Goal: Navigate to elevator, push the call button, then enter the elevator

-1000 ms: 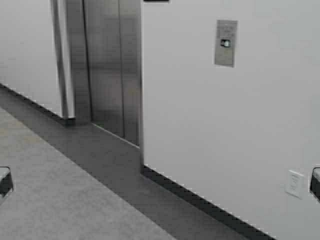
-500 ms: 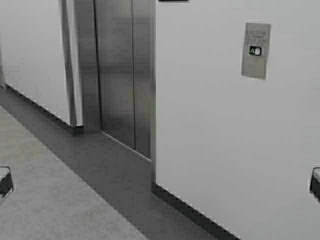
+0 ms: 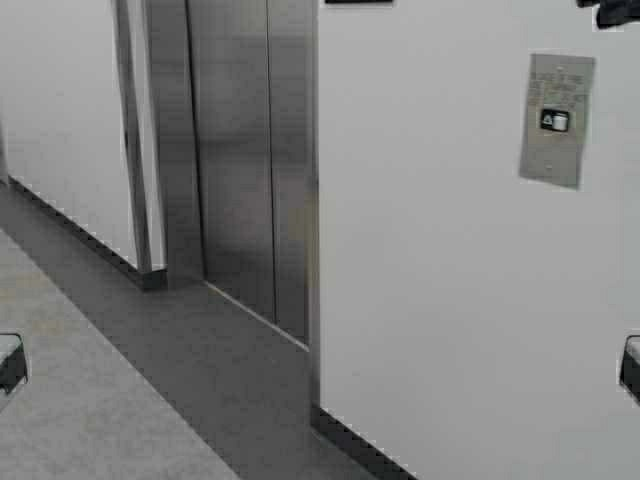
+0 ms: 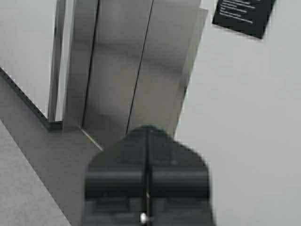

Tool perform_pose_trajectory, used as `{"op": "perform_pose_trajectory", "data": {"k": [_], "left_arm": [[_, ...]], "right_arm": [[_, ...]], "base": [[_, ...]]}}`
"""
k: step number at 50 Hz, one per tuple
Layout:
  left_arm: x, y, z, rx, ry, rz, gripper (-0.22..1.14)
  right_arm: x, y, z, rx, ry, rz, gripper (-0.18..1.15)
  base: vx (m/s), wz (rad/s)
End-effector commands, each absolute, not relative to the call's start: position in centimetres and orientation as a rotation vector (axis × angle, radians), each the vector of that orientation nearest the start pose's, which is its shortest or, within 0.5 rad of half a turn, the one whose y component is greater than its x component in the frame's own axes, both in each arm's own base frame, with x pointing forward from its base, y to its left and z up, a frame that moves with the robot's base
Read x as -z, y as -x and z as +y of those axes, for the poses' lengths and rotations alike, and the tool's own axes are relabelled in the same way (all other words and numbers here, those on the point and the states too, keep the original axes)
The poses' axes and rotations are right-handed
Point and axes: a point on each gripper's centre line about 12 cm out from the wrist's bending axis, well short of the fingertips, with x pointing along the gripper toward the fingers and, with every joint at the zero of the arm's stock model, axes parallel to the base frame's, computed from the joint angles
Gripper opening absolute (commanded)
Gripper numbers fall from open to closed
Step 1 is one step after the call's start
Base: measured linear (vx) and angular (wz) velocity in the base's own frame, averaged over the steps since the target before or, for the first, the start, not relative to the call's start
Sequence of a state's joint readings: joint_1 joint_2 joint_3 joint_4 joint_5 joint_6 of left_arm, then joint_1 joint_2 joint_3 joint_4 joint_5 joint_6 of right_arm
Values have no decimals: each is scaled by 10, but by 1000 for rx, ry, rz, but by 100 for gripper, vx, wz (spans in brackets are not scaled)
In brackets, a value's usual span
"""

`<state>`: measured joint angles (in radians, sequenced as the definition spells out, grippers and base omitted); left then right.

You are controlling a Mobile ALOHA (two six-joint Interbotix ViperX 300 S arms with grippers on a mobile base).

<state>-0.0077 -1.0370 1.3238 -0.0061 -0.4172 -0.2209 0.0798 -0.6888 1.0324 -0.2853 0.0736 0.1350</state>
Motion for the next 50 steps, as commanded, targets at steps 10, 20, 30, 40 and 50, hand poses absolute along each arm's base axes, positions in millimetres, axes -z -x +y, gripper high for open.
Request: {"op": "perform_pose_trajectory", "data": {"k": [10, 20, 30, 40, 50], "left_arm": [[-267, -178, -1, 20, 228, -145, 2], [-272, -174, -1, 23, 248, -174, 2], [-275, -167, -1, 28, 260, -183, 2], [-272, -163, -1, 22, 263, -148, 2], [-274, -163, -1, 24, 277, -155, 2]], "right_arm": [[-245, -255, 16, -63, 337, 664, 5], [-232, -275, 29, -85, 510, 814, 6], [-219, -294, 34, -59, 709, 890, 6], [-204, -296, 28, 53, 862, 904, 6], [-189, -301, 23, 146, 917, 868, 6]], "base": [[40, 8], [33, 4], [30, -3], [28, -10], [23, -3]]}}
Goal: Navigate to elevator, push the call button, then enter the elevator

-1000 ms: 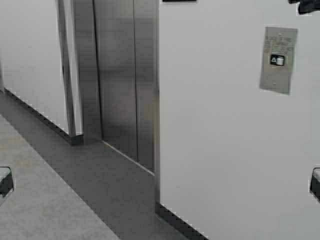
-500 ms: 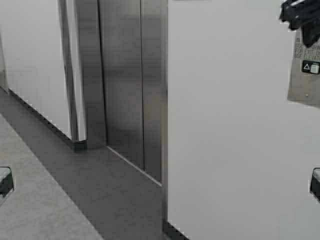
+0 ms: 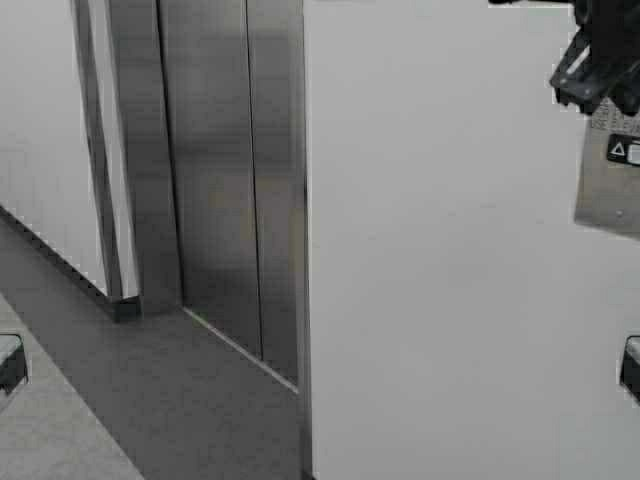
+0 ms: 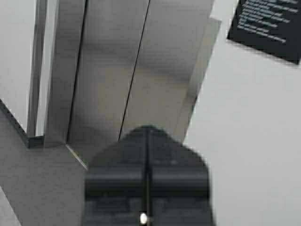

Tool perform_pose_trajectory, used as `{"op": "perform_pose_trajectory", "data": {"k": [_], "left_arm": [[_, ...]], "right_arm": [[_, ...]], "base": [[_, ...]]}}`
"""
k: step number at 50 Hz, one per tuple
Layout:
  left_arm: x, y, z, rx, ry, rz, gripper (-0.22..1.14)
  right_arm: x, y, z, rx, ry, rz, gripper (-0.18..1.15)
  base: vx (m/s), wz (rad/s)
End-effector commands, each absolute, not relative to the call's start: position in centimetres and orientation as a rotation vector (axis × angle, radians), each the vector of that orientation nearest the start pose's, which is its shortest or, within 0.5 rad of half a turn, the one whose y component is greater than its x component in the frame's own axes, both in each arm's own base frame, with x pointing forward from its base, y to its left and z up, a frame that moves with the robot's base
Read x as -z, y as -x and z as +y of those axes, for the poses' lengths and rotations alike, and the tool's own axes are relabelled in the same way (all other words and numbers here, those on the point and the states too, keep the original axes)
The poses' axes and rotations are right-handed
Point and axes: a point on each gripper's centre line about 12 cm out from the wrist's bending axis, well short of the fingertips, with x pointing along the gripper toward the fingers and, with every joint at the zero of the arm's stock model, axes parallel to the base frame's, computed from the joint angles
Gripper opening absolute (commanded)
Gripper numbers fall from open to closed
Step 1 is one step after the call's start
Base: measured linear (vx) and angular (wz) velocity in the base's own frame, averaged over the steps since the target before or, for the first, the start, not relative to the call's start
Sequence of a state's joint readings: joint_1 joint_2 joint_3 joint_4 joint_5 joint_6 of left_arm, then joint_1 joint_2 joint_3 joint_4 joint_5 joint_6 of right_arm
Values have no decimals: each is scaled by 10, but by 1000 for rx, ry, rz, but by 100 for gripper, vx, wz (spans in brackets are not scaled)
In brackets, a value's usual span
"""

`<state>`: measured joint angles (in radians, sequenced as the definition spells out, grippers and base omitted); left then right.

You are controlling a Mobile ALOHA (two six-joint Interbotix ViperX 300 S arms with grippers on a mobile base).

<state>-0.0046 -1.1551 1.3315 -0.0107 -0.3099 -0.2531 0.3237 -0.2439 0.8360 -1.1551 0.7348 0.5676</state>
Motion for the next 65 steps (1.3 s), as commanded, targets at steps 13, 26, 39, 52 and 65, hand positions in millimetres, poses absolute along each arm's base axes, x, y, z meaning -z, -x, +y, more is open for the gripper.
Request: {"op": "perform_pose_trajectory", "data": {"k": [13, 26, 39, 52, 65], "left_arm": [[-278, -162, -1, 31, 311, -159, 2], [-281, -159, -1, 35, 336, -172, 2], [-281, -159, -1, 33, 336, -163, 2], [-281, -158, -1, 34, 337, -166, 2], [-284, -155, -1, 37, 339, -181, 2]], "right_arm": [[-174, -314, 21, 252, 998, 864, 6], [-154, -317, 16, 311, 1056, 854, 6], [-137, -329, 7, 329, 1071, 911, 6], [-138, -337, -16, 382, 1067, 927, 6], [-132, -341, -34, 400, 1093, 949, 6]], "base": [[18, 5], [9, 7], [3, 1], [0, 0], [0, 0]]}}
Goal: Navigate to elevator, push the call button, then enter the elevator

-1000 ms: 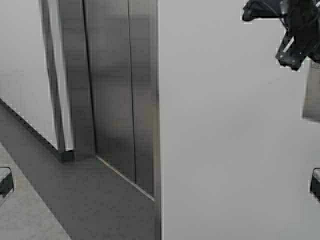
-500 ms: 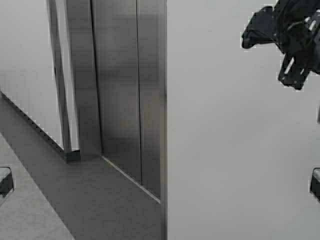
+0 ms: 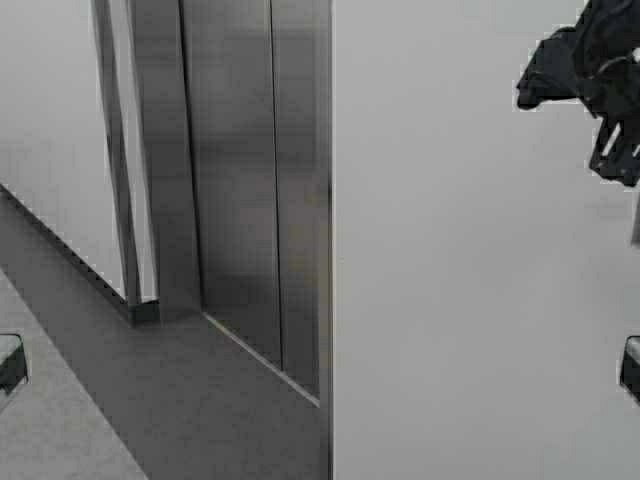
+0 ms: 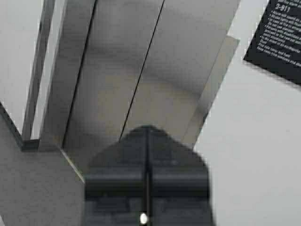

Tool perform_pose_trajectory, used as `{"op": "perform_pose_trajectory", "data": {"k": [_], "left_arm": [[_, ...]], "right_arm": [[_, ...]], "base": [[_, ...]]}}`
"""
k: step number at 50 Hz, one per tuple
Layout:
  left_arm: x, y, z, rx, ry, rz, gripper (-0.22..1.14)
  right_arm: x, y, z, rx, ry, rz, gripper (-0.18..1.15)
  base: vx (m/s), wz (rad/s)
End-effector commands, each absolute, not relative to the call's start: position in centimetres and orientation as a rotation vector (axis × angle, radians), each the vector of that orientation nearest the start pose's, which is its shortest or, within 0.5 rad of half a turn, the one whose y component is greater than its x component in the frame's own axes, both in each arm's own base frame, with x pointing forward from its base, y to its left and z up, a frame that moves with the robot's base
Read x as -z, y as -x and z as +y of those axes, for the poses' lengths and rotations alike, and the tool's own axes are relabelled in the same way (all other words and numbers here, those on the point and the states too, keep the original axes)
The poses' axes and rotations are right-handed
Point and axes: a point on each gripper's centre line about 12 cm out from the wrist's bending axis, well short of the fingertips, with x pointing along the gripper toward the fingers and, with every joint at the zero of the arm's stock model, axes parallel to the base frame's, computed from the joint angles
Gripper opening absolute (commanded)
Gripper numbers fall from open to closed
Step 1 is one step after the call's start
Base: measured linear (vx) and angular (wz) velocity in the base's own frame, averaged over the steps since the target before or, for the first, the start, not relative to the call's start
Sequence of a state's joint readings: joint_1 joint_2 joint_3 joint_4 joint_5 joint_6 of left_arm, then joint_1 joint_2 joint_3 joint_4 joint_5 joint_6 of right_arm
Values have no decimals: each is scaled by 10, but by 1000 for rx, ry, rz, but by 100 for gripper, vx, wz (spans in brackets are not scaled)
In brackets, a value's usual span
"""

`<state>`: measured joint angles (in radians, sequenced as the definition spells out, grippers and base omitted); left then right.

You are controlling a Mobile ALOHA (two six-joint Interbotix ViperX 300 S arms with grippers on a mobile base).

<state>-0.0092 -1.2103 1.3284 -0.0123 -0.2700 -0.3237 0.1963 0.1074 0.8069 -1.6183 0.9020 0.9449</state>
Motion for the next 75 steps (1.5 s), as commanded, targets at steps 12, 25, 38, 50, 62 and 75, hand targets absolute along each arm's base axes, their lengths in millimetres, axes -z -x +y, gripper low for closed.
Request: {"op": "perform_pose_trajectory", "data": {"k": [12, 25, 38, 50, 62, 75], "left_arm": [[-284, -155, -1, 37, 337, -181, 2], [-282, -155, -1, 36, 337, -175, 2], [-282, -155, -1, 35, 337, -174, 2], [-280, -155, -1, 34, 336, -166, 2], [-279, -155, -1, 33, 336, -163, 2], [-278, -155, -1, 33, 336, -159, 2]], "right_arm": [[-127, -356, -40, 390, 1134, 938, 6], [-113, -360, -49, 379, 1139, 978, 6], [-112, -358, -66, 403, 1137, 999, 6], [-112, -363, -87, 416, 1136, 1005, 6], [-105, -374, -88, 385, 1144, 999, 6], [-106, -373, -87, 381, 1154, 998, 6]], "base": [[0, 0], [0, 0], [0, 0], [0, 0], [0, 0], [-1, 1]]}}
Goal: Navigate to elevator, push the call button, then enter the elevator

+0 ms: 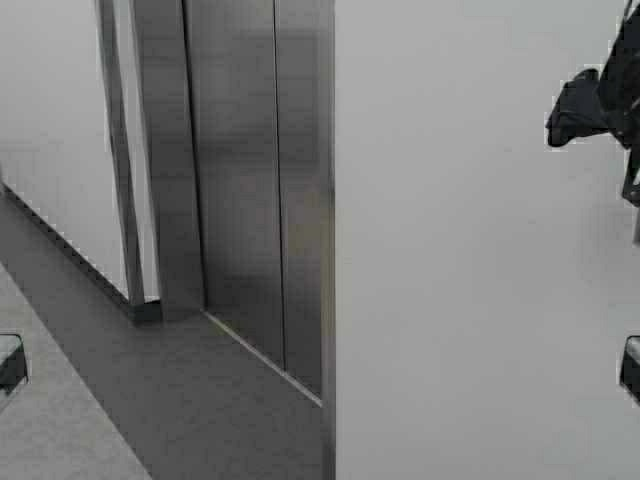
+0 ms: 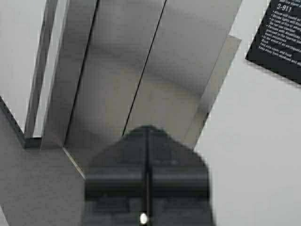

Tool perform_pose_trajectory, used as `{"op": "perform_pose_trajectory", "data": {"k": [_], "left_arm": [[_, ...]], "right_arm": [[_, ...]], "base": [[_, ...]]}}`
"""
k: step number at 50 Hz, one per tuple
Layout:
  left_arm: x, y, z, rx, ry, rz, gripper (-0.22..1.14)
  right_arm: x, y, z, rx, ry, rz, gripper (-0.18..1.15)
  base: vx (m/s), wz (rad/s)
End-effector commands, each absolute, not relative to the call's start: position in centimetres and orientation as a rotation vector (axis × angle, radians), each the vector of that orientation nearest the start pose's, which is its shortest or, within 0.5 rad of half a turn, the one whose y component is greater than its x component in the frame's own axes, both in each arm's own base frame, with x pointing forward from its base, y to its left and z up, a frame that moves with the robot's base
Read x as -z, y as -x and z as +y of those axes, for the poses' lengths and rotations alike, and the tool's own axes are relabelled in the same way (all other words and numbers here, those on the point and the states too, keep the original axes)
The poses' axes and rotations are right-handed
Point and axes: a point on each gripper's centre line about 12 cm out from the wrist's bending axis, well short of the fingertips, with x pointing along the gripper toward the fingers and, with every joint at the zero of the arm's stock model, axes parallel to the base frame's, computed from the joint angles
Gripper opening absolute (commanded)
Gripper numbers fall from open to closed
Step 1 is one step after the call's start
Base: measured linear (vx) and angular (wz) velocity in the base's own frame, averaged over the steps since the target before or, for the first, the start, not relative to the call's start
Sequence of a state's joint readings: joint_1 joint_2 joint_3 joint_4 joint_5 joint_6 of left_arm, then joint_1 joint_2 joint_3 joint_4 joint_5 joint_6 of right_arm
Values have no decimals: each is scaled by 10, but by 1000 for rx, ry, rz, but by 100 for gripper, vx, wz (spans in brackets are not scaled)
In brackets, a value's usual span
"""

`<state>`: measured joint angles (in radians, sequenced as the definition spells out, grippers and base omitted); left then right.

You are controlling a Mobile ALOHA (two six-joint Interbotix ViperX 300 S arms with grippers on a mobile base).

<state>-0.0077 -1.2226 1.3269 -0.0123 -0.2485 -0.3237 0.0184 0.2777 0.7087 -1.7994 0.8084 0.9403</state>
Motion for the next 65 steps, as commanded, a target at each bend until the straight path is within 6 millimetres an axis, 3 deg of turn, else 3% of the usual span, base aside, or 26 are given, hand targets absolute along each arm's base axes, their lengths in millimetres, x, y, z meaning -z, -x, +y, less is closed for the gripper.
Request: {"op": "perform_pose_trajectory", "data": {"k": [1, 7, 18, 29, 40, 49, 57, 65], "left_arm": [[-278, -155, -1, 33, 334, -159, 2], [-278, -155, -1, 33, 336, -159, 2], [-279, -155, -1, 33, 334, -160, 2], [-278, -154, -1, 33, 336, -159, 2], [-273, -155, -1, 29, 334, -134, 2], [-272, -154, -1, 28, 327, -134, 2], [-271, -155, -1, 27, 321, -131, 2], [-270, -155, -1, 26, 314, -128, 2]], "right_arm": [[-106, -373, -86, 380, 1154, 995, 6], [-113, -371, -70, 354, 1165, 962, 6], [-139, -371, -8, 276, 1210, 821, 6], [-164, -352, 56, 142, 1131, 763, 6], [-203, -327, 115, -67, 922, 753, 5], [-235, -307, 160, -339, 606, 693, 5], [-245, -297, 186, -510, 328, 585, 5], [-240, -298, 198, -582, 221, 477, 5]], "base": [[-1, 0], [-1, -1], [0, -2], [0, 0], [-1, -3], [-3, -2], [-2, 2], [-1, 8]]}}
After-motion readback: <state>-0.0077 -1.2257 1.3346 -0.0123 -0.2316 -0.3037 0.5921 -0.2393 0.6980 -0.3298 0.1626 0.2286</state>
